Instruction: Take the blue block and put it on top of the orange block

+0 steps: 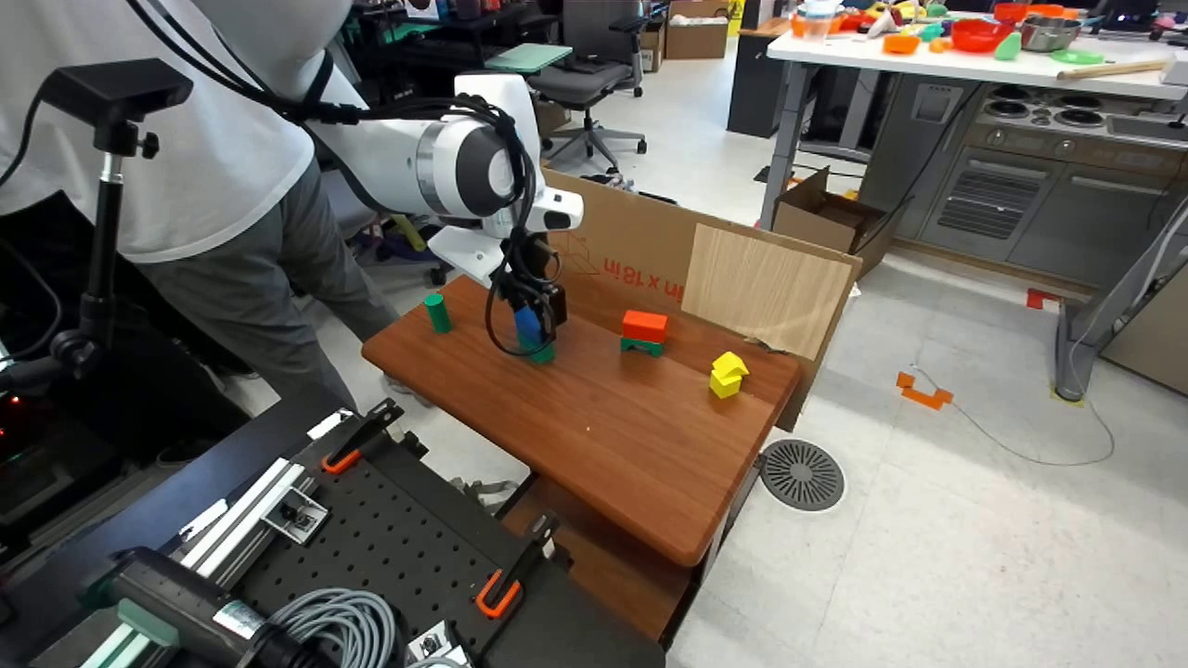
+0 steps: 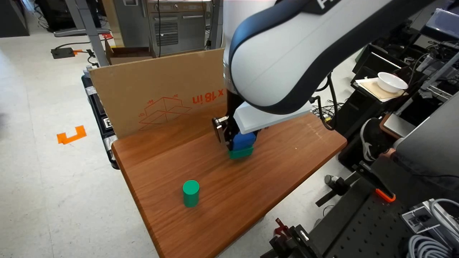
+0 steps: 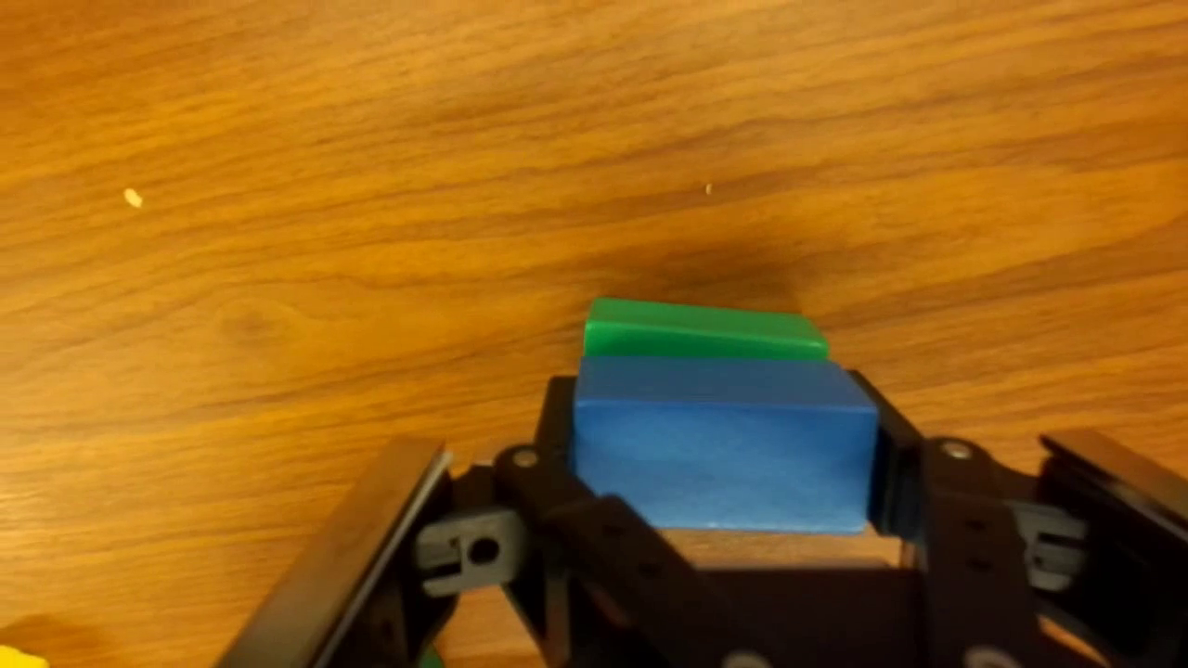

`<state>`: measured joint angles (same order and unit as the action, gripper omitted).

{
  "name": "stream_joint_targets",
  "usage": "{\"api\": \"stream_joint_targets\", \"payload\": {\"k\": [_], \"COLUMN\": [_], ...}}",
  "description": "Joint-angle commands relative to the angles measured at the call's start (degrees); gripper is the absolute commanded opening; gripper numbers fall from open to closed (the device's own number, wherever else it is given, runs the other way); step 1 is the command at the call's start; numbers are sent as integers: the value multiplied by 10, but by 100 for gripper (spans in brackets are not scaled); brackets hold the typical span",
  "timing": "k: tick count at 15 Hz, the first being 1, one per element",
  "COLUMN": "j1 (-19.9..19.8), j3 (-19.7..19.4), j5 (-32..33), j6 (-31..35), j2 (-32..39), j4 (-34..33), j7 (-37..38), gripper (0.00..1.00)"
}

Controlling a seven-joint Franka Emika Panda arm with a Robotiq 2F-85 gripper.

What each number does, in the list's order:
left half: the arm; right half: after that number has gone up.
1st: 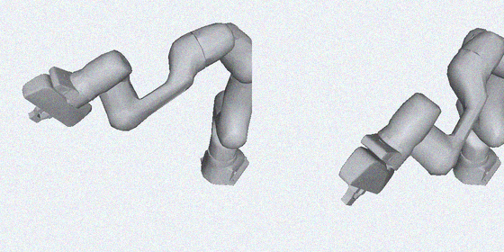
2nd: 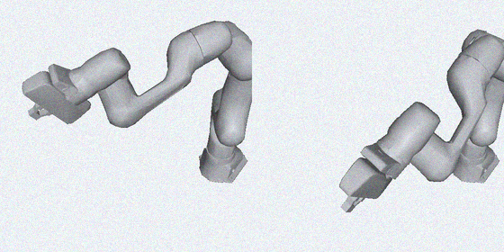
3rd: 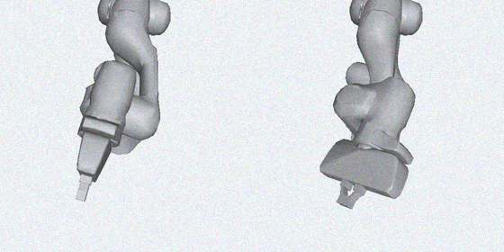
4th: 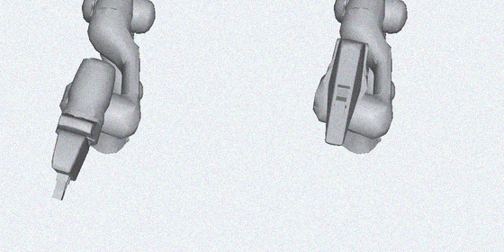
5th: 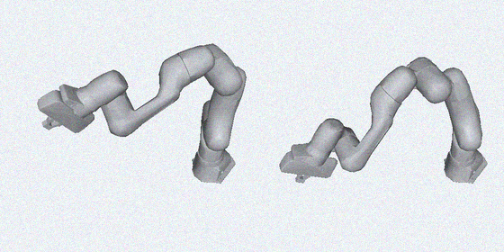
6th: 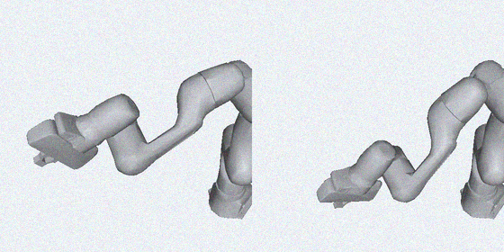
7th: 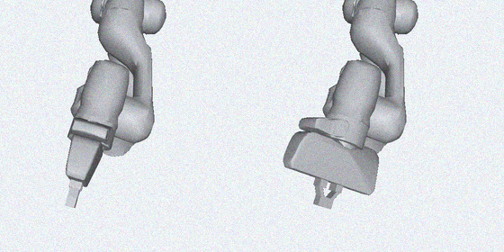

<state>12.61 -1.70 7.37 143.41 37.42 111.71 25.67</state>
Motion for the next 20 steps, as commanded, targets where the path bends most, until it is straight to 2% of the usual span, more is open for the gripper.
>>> {"api": "stream_joint_targets", "payload": {"k": [1, 9, 20], "j1": [-9, -43, -56], "j3": [4, 0, -11], "j5": [-18, -20, -8], "j6": [-40, -99, -143], "j2": [-22, 23, 92], "j4": [-2, -102, -229], "j7": [-39, -102, -161], "gripper": [42, 42, 42]}}
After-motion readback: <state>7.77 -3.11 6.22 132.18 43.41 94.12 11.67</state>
